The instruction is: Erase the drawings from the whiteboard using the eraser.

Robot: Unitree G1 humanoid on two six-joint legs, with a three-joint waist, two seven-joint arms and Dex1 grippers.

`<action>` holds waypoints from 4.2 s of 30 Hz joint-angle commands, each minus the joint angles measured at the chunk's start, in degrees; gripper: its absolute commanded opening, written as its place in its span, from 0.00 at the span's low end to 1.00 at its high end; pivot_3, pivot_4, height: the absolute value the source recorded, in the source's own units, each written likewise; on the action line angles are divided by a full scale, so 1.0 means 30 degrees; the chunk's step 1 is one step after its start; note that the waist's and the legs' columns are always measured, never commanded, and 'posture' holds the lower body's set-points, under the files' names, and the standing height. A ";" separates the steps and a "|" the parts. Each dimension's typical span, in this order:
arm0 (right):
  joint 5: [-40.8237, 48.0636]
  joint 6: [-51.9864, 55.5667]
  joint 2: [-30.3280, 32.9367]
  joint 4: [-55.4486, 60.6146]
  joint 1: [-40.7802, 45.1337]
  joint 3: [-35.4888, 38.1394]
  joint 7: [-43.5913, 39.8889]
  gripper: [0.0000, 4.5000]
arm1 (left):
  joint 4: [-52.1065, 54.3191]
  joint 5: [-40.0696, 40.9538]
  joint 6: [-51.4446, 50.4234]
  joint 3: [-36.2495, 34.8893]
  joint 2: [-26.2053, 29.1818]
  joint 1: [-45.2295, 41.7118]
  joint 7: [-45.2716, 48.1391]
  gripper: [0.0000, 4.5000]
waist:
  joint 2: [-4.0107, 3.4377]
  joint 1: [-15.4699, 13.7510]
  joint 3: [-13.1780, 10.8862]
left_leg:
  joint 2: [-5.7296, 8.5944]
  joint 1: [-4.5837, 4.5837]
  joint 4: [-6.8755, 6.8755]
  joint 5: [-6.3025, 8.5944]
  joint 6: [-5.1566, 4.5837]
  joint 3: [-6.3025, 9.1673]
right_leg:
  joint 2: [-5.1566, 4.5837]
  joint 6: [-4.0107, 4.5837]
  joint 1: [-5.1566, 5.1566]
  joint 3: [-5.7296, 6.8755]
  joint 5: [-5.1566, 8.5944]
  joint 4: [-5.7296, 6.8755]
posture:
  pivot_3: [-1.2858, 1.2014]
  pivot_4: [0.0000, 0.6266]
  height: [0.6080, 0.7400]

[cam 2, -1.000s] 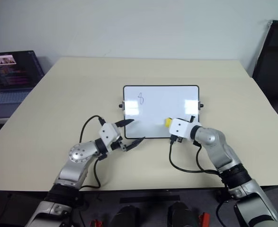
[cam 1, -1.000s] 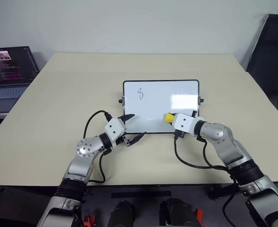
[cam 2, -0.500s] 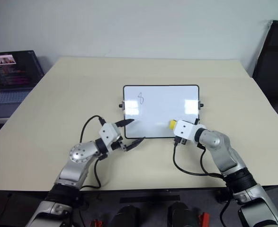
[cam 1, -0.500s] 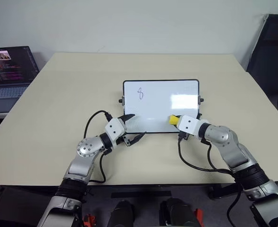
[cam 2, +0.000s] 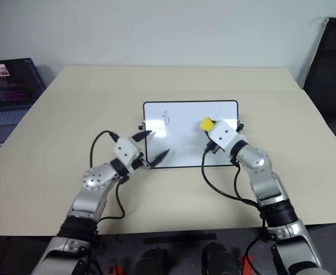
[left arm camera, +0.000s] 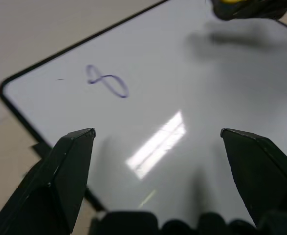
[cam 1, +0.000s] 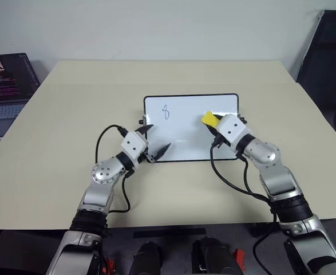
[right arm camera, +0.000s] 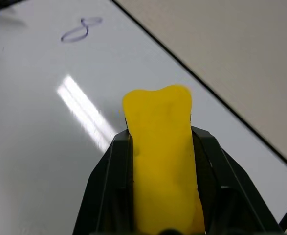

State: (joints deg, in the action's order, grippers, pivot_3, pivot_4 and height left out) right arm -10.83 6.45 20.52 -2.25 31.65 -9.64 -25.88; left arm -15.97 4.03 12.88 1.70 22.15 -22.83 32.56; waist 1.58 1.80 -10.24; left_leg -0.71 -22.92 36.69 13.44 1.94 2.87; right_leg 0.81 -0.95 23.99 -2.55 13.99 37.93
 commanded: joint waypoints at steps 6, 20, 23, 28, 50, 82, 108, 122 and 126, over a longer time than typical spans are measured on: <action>0.0012 -0.1152 -0.2348 -0.1977 0.2716 -0.0705 0.1023 0.27 | 0.0194 -0.0178 -0.0177 -0.0278 -0.0166 0.0099 -0.1092 1.00 | -0.0004 0.0040 -0.0003 | -0.0001 -0.0001 0.0004 -0.0001 0.0000 -0.0009 | -0.0004 -0.0001 0.0007 -0.0007 -0.0004 0.0014 | 0.52 0.24 1.00; -0.0444 -0.3684 -0.5534 -1.0335 0.8595 -0.1460 0.2078 0.27 | -0.0076 -0.0360 -0.0085 -0.0321 0.0131 0.0211 -0.1115 1.00 | -0.0008 -0.0012 -0.0005 | -0.0025 -0.0003 0.0003 -0.0001 0.0000 -0.0001 | -0.0023 0.0047 0.0017 0.0008 -0.0032 0.0029 | 0.52 0.24 1.00; -0.0525 -0.3991 -0.5620 -1.0812 0.8622 -0.1540 0.2113 0.27 | 0.0216 -0.0258 -0.0081 -0.0408 0.0280 0.0467 -0.1004 1.00 | -0.0009 -0.0007 -0.0005 | -0.0029 -0.0009 -0.0006 -0.0001 0.0000 0.0004 | -0.0034 0.0089 0.0017 0.0008 -0.0057 0.0026 | 0.52 0.24 1.00; -0.0481 -0.3798 -0.5608 -1.1143 0.8655 -0.1602 0.1938 0.27 | 0.0448 -0.0167 -0.0150 -0.0459 0.0463 0.0540 -0.0979 1.00 | -0.0011 0.0006 -0.0007 | -0.0038 -0.0010 -0.0009 -0.0001 0.0000 0.0003 | -0.0038 0.0100 0.0023 0.0008 -0.0064 0.0035 | 0.52 0.24 1.00; 0.1050 -0.0871 -0.5727 -1.4346 1.0569 -0.0161 0.0271 0.27 | 0.0400 -0.0156 -0.0504 -0.0676 0.0719 0.0249 -0.1089 1.00 | -0.0012 0.0014 -0.0007 | -0.0031 -0.0005 -0.0004 -0.0001 0.0000 0.0002 | -0.0036 0.0104 0.0025 0.0010 -0.0066 0.0048 | 0.52 0.24 1.00; 0.0954 0.1515 -0.5120 -1.1489 0.8195 -0.1114 -0.1793 0.27 | 0.1423 -0.0260 -0.1218 -0.0905 0.0707 0.0361 -0.1197 1.00 | -0.0015 0.0018 -0.0003 | -0.0024 0.0176 0.0062 -0.0003 -0.0002 0.0023 | -0.0022 0.0017 -0.0170 0.0025 -0.0015 0.0069 | 0.52 0.24 1.00; 0.0282 0.2684 -0.3173 -1.1174 0.7647 -0.2768 -0.4501 0.27 | 0.1286 -0.0288 -0.1092 -0.0878 0.0444 0.0407 -0.1198 1.00 | -0.0014 -0.0011 -0.0003 | -0.0030 0.0142 0.0045 -0.0003 -0.0002 0.0027 | -0.0031 0.0020 -0.0154 0.0025 -0.0018 0.0039 | 0.52 0.24 1.00; 0.0223 0.0598 -0.4659 -1.5018 1.1049 -0.2265 -0.1926 0.27 | 0.1111 -0.0295 -0.1052 -0.0943 0.0642 0.0260 -0.1077 1.00 | -0.0018 0.0082 -0.0006 | -0.0031 0.0303 0.0035 -0.0004 -0.0003 0.0001 | -0.0020 0.0045 -0.0249 0.0014 -0.0026 0.0054 | 0.52 0.24 1.00; 0.0103 -0.0378 -0.5272 -1.6366 1.1992 -0.2122 -0.1069 0.27 | 0.1269 -0.0302 -0.1187 -0.0899 0.0625 0.0296 -0.1085 1.00 | -0.0019 0.0098 -0.0007 | -0.0029 0.0287 0.0001 -0.0003 -0.0002 -0.0017 | -0.0021 0.0046 -0.0228 -0.0001 -0.0023 0.0034 | 0.52 0.24 1.00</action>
State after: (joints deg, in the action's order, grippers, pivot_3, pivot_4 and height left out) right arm -10.00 6.22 5.02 -49.77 66.48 -16.86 -30.69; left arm -13.96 2.96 9.00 -0.35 23.53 -21.39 29.42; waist 1.52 2.09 -10.26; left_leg -0.80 -22.06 36.66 13.43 1.94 2.80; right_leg 0.74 -0.81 23.32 -2.56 13.92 38.03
